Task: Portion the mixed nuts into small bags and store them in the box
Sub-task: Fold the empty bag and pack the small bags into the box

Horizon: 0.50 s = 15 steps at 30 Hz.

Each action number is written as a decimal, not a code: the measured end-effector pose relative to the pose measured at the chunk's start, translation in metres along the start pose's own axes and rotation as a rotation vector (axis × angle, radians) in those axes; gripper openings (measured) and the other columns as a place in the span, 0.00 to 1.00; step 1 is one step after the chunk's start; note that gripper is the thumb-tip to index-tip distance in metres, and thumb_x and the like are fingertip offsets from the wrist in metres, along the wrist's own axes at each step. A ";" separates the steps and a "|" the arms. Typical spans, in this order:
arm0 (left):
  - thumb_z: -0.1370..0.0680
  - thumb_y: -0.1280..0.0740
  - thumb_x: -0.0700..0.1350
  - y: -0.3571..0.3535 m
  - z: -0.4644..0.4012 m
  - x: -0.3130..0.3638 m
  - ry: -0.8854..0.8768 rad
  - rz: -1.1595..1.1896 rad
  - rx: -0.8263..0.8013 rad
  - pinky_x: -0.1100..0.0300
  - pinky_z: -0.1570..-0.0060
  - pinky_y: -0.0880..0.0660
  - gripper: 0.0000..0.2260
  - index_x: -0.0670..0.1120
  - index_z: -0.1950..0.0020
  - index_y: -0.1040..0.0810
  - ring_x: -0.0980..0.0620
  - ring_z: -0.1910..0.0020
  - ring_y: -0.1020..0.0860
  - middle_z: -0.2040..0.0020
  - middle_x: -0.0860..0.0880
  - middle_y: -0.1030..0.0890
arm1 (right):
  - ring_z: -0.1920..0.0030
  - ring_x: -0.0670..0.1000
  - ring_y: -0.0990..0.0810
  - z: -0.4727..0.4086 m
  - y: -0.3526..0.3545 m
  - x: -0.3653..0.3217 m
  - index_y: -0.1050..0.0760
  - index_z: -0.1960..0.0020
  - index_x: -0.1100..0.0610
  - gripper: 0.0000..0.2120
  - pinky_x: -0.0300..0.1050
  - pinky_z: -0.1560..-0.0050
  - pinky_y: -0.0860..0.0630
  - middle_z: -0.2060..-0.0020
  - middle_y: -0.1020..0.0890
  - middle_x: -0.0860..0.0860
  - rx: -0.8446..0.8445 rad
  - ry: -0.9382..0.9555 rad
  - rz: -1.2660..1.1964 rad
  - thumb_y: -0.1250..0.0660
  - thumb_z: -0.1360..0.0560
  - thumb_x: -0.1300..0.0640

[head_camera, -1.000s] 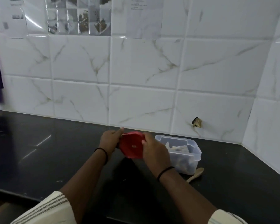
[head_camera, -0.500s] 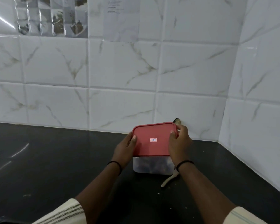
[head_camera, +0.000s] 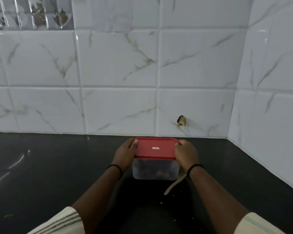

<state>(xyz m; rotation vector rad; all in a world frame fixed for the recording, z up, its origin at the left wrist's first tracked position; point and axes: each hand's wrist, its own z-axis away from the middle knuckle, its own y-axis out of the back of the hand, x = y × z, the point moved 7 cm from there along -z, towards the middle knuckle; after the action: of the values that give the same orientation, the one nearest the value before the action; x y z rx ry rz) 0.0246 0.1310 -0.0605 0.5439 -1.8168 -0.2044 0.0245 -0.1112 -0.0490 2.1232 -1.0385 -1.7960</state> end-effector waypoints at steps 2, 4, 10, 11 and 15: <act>0.22 0.40 0.57 -0.002 -0.008 -0.006 0.031 -0.013 -0.022 0.54 0.32 0.33 0.24 0.45 0.31 0.26 0.50 0.35 0.26 0.33 0.50 0.24 | 0.61 0.54 0.25 -0.003 -0.002 0.003 0.24 0.54 0.64 0.10 0.45 0.66 0.35 0.59 0.21 0.56 -0.015 -0.015 -0.036 0.42 0.24 0.60; 0.21 0.38 0.52 -0.005 -0.014 -0.009 0.056 -0.010 -0.055 0.54 0.29 0.36 0.24 0.43 0.27 0.30 0.49 0.32 0.29 0.29 0.48 0.28 | 0.64 0.53 0.27 -0.005 -0.002 0.003 0.26 0.57 0.63 0.09 0.44 0.68 0.37 0.61 0.22 0.55 -0.035 -0.032 -0.041 0.43 0.24 0.61; 0.21 0.37 0.41 -0.011 -0.020 -0.013 0.097 0.027 -0.100 0.53 0.35 0.30 0.21 0.44 0.27 0.32 0.47 0.38 0.25 0.33 0.45 0.26 | 0.57 0.53 0.21 -0.012 -0.007 0.008 0.23 0.48 0.57 0.14 0.47 0.58 0.27 0.54 0.19 0.55 -0.130 -0.045 -0.047 0.46 0.26 0.63; 0.21 0.37 0.41 -0.012 -0.020 -0.014 0.097 0.034 -0.110 0.52 0.34 0.30 0.21 0.44 0.27 0.33 0.47 0.38 0.26 0.33 0.45 0.26 | 0.52 0.54 0.20 -0.012 -0.009 0.010 0.23 0.41 0.55 0.18 0.48 0.53 0.25 0.49 0.19 0.54 -0.140 -0.050 -0.053 0.46 0.25 0.62; 0.20 0.38 0.44 -0.015 -0.015 -0.015 0.084 0.080 -0.134 0.52 0.30 0.34 0.25 0.45 0.24 0.37 0.49 0.33 0.29 0.30 0.48 0.30 | 0.36 0.54 0.24 -0.012 -0.012 0.011 0.35 0.24 0.50 0.27 0.50 0.36 0.26 0.31 0.26 0.52 -0.173 -0.056 -0.055 0.47 0.23 0.59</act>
<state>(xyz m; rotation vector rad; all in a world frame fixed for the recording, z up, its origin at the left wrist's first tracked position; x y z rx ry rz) 0.0458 0.1268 -0.0744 0.3796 -1.7259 -0.2433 0.0407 -0.1127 -0.0614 2.0281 -0.8116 -1.9050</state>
